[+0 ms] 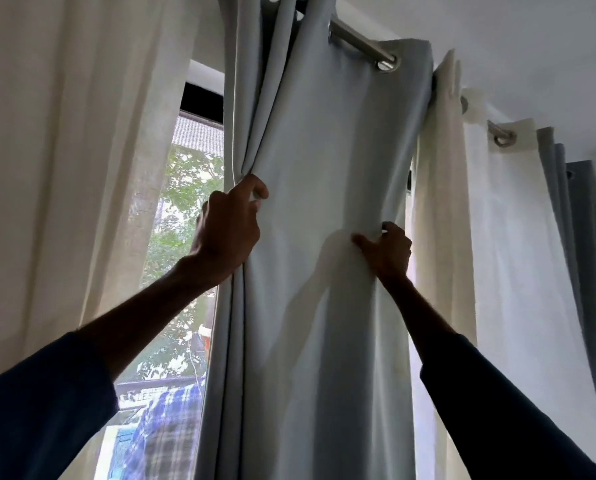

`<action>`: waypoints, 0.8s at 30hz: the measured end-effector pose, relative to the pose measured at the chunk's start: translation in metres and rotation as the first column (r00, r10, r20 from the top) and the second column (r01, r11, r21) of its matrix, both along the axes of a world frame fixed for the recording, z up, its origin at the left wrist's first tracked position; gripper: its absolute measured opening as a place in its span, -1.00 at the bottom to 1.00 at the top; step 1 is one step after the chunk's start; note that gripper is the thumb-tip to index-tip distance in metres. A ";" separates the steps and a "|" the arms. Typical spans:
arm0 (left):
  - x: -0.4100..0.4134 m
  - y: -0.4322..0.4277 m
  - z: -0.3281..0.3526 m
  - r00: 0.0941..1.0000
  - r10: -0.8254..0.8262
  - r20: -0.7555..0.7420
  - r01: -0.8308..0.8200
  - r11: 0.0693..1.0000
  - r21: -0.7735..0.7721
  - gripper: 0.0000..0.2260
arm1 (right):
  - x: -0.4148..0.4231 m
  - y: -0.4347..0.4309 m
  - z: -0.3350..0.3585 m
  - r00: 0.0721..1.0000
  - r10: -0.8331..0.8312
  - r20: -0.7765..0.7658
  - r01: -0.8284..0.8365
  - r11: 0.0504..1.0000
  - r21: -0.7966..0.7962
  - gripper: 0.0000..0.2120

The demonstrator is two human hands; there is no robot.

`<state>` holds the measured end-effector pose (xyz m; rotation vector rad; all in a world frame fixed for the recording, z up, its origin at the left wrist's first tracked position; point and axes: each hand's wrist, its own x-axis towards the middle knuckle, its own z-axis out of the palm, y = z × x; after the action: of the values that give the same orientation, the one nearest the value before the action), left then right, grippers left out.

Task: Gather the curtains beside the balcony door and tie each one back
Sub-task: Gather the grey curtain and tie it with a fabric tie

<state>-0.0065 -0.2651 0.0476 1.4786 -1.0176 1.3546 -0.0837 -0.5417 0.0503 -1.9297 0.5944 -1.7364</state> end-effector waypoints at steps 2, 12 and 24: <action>0.002 -0.003 -0.002 1.000 0.000 -0.025 0.000 1.000 -0.007 -0.83 | 0.009 0.009 0.000 0.996 -0.080 0.049 0.085 0.990 -0.109 -0.77; 0.007 -0.019 0.003 0.999 0.025 -0.040 -0.023 0.999 0.044 -0.85 | 0.025 0.044 0.000 0.987 -0.108 0.120 0.146 0.918 -0.370 -0.79; 0.028 -0.004 0.020 0.991 -0.012 -0.133 0.021 0.998 0.063 -0.87 | 0.041 0.168 0.008 0.989 0.145 0.016 -0.096 0.733 -0.674 -0.86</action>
<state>0.0213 -0.2693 0.0674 1.5832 -0.9938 1.2045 -0.0423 -0.3738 0.0585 -2.2795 -0.2487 -2.1018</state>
